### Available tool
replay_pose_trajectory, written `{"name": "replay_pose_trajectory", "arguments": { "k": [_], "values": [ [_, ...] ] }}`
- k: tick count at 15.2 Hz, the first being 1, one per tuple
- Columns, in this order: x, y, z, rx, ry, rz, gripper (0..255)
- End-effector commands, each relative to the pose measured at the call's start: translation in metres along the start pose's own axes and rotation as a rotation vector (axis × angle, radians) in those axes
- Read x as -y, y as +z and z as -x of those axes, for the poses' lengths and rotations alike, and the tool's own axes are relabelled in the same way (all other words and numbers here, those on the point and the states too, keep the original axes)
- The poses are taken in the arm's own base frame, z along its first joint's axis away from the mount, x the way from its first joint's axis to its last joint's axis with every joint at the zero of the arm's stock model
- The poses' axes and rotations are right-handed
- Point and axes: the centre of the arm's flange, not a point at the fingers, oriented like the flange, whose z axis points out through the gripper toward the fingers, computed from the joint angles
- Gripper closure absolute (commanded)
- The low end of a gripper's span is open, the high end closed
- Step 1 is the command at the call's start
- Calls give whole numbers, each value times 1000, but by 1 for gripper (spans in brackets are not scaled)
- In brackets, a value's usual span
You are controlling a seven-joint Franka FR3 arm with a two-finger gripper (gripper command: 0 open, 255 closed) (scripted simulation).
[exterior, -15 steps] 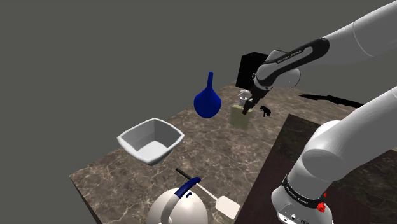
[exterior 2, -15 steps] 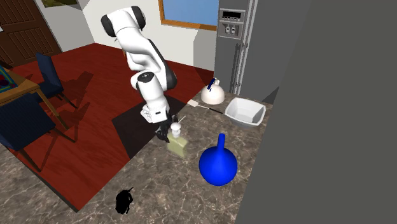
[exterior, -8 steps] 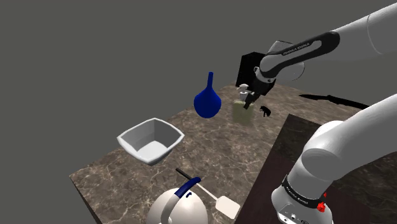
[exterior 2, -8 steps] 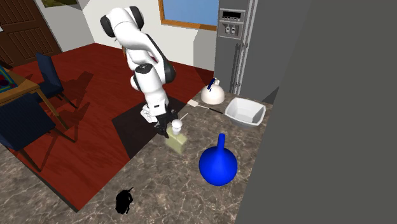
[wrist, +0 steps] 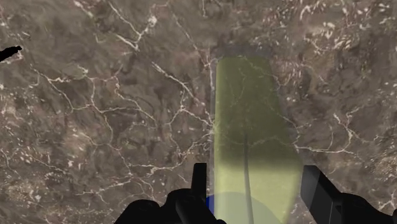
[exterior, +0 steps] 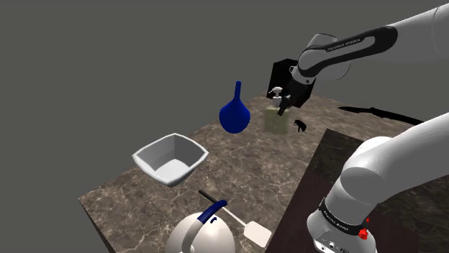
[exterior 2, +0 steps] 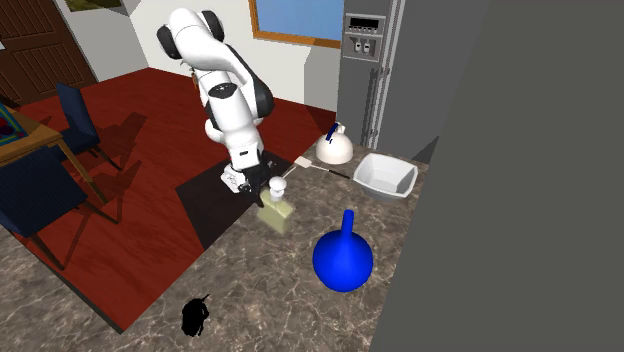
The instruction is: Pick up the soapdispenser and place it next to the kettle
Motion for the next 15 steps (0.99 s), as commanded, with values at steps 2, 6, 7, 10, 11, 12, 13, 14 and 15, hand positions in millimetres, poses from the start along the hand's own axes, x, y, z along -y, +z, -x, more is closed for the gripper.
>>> {"name": "replay_pose_trajectory", "arguments": {
  "k": [2, 6, 7, 10, 11, 12, 13, 14, 15],
  "values": [
    [0, -17, -3, 0, 0, 0, 255],
    [1, -38, -8, 0, 0, 0, 255],
    [2, -43, -9, 0, 0, 0, 255],
    [3, -58, -12, 0, 0, 0, 255],
    [3, -63, -13, 0, 0, 0, 255],
    [3, -68, -14, 0, 0, 0, 255],
    [4, -74, -15, 0, 0, 0, 255],
    [4, -79, -17, 0, 0, 0, 255],
    [4, -84, -18, 0, 0, 0, 255]
  ]
}}
